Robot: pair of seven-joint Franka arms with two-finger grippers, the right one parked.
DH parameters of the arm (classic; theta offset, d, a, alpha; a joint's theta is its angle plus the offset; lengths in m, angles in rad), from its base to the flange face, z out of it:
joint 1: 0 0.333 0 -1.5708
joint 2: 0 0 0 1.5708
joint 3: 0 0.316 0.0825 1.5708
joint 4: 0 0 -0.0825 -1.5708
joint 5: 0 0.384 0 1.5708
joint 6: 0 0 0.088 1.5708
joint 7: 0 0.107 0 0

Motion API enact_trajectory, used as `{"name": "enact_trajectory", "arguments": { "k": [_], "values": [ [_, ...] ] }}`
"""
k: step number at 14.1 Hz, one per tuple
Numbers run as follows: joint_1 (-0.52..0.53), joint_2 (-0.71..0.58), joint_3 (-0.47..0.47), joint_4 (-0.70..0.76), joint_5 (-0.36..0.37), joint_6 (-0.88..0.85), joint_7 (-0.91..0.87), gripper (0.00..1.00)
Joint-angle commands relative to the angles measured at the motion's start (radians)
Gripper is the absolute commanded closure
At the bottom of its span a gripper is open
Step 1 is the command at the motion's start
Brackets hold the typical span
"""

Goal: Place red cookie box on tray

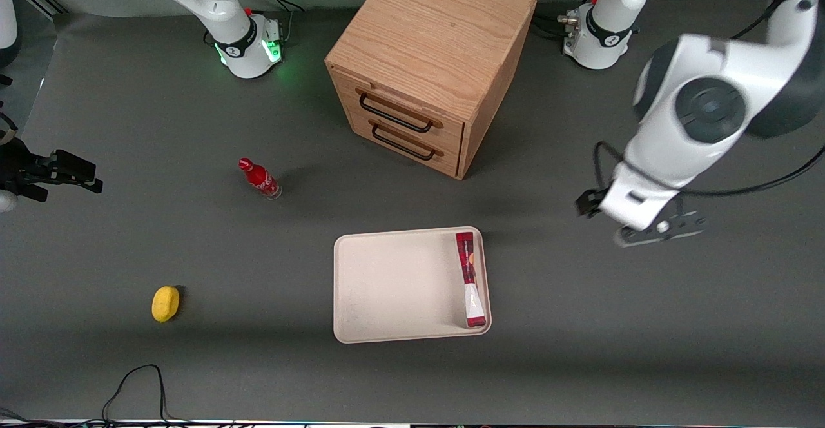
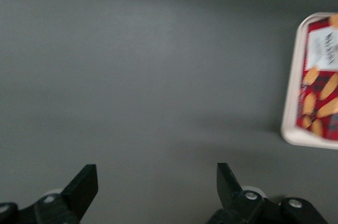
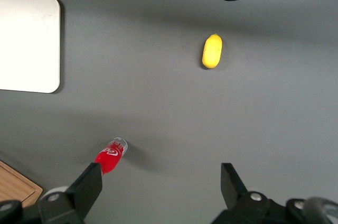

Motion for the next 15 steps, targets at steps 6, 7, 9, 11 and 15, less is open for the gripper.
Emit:
{"name": "enact_trajectory", "arguments": {
  "k": [6,7,9,11,15],
  "values": [
    [0.202,-0.193,0.089,-0.072,-0.039,-0.176,0.323,0.00],
    [0.136,-0.190,0.169,-0.052,-0.041,-0.195,0.324,0.00],
    [0.108,-0.191,0.197,-0.039,-0.048,-0.200,0.337,0.00],
    [0.092,-0.182,0.211,-0.022,-0.053,-0.204,0.337,0.00],
    [0.063,-0.182,0.215,-0.013,-0.059,-0.203,0.335,0.00]
  ]
}}
